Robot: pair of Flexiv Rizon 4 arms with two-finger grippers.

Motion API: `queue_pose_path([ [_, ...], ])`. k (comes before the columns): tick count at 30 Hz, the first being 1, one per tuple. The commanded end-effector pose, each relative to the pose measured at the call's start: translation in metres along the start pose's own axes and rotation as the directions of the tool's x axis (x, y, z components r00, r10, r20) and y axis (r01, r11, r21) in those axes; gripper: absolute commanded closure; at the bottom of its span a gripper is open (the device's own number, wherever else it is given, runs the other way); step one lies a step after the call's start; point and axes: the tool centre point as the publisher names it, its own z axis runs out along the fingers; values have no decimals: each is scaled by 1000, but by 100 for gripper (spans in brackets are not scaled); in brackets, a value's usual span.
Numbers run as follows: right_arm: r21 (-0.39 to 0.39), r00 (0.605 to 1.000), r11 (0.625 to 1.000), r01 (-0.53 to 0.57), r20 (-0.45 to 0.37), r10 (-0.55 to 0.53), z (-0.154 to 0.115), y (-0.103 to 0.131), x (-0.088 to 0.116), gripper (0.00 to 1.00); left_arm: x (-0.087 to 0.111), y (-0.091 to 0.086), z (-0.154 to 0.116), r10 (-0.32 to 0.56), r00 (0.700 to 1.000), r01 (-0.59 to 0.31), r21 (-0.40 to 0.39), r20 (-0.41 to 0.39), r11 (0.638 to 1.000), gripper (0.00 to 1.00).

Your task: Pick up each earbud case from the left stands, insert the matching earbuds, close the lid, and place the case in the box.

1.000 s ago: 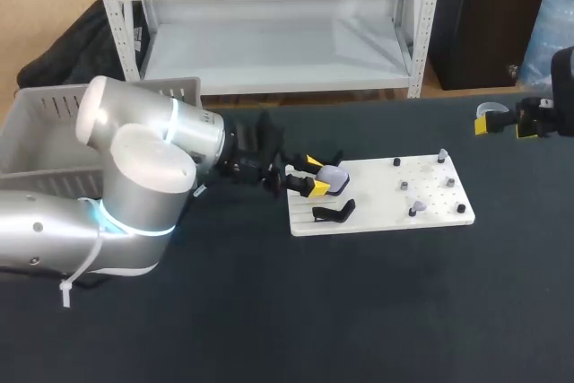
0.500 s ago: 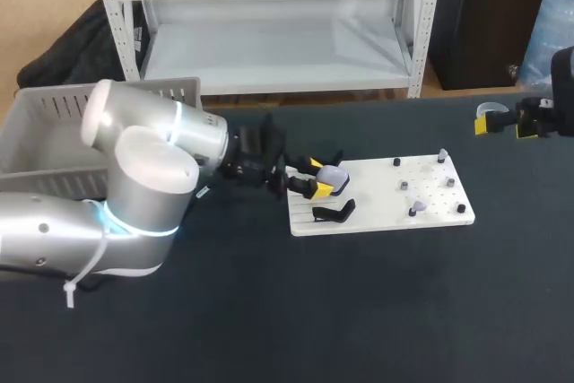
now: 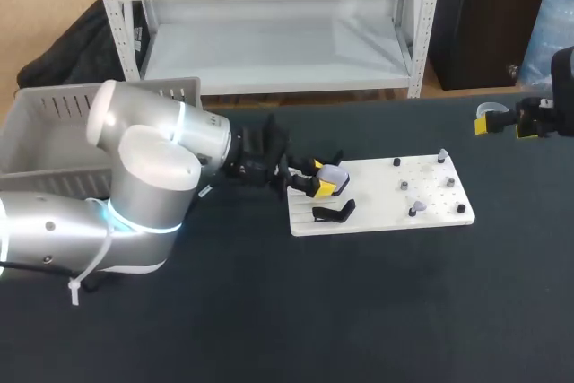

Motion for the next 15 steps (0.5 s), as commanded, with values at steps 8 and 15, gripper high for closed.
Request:
queue_pose_path([
  [8,-1,1000,1000,1,-1,-1,0,0,0,0,1,-1,-5,0,1000,0,8,24,1000,100],
  [15,-1,1000,1000,1,-1,-1,0,0,0,0,-17,-7,-20,11,998,-12,23,61,1000,100],
])
